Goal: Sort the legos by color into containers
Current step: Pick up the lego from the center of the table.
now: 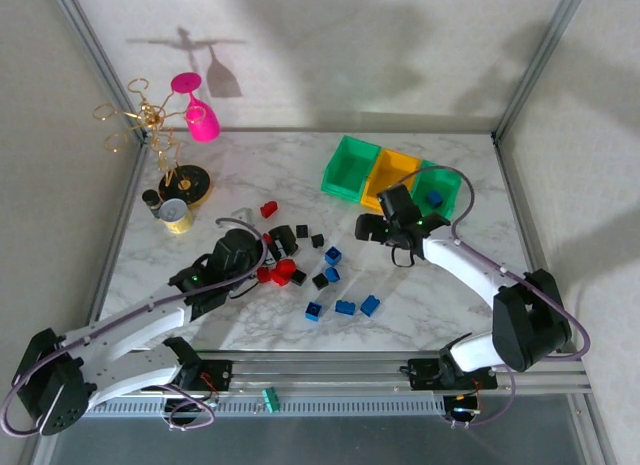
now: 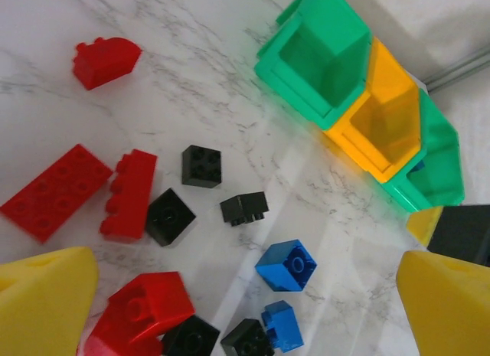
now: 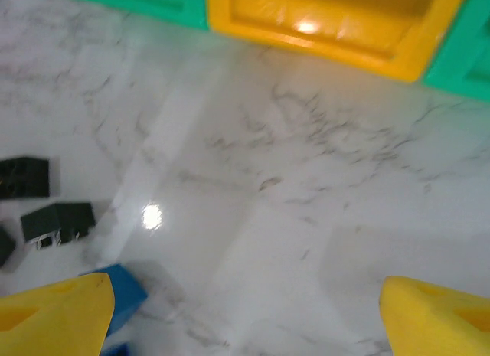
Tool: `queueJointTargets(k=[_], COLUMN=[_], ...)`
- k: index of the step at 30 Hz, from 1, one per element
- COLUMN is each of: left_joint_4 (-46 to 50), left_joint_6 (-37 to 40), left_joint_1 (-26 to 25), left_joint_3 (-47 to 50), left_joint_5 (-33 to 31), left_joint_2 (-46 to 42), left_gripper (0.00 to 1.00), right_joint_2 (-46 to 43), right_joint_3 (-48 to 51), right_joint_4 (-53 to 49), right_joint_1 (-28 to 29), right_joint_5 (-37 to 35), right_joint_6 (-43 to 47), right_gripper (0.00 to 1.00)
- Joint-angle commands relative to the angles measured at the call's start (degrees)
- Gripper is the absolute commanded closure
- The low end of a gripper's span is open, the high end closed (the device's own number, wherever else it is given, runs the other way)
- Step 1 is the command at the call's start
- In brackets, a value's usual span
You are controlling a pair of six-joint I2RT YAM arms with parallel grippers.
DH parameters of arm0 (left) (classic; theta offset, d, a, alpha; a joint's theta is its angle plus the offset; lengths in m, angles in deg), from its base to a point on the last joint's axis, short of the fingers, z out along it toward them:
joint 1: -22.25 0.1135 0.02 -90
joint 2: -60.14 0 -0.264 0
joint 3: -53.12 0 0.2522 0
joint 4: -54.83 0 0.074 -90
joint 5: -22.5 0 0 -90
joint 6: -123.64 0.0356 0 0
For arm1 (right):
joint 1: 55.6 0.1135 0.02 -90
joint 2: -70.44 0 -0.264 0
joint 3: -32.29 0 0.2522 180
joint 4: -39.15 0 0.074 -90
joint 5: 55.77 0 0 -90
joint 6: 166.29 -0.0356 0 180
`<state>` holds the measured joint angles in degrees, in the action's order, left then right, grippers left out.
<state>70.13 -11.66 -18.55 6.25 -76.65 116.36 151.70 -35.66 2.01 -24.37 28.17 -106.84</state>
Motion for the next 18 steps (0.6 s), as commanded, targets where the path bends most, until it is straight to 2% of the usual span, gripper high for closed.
queueJointTargets(k=[1, 4, 7, 12, 18], left_joint_4=[3.2, 4.7, 5.2, 6.1, 6.0], left_joint_6=[-1.7, -2.5, -3.1, -3.9, -4.2], left_joint_1=[-0.3, -0.3, -0.4, -0.4, -0.4], left_joint_3=[1.2, 1.2, 0.5, 1.4, 1.7], left_joint_5=[-3.2, -4.0, -4.3, -5.2, -4.9], left_joint_2=[-3.7, -4.9, -4.6, -4.5, -4.4], left_gripper=[0.0, 0.0, 0.0, 0.0, 0.0], right_joint_2=[1.2, 2.2, 5.0, 9.8, 16.5], right_joint_3=[0.4, 0.6, 0.6, -1.6, -5.9], right_joint_4=[2.8, 3.9, 5.7, 7.8, 6.6], right_joint_1=[3.0, 4.9, 6.4, 12.5, 15.1], right_joint_5=[2.5, 1.5, 4.3, 2.3, 0.5], right_joint_6=[-0.8, -0.9, -1.7, -1.3, -0.3], right_gripper=[0.12, 0.13, 0.18, 0.22, 0.17])
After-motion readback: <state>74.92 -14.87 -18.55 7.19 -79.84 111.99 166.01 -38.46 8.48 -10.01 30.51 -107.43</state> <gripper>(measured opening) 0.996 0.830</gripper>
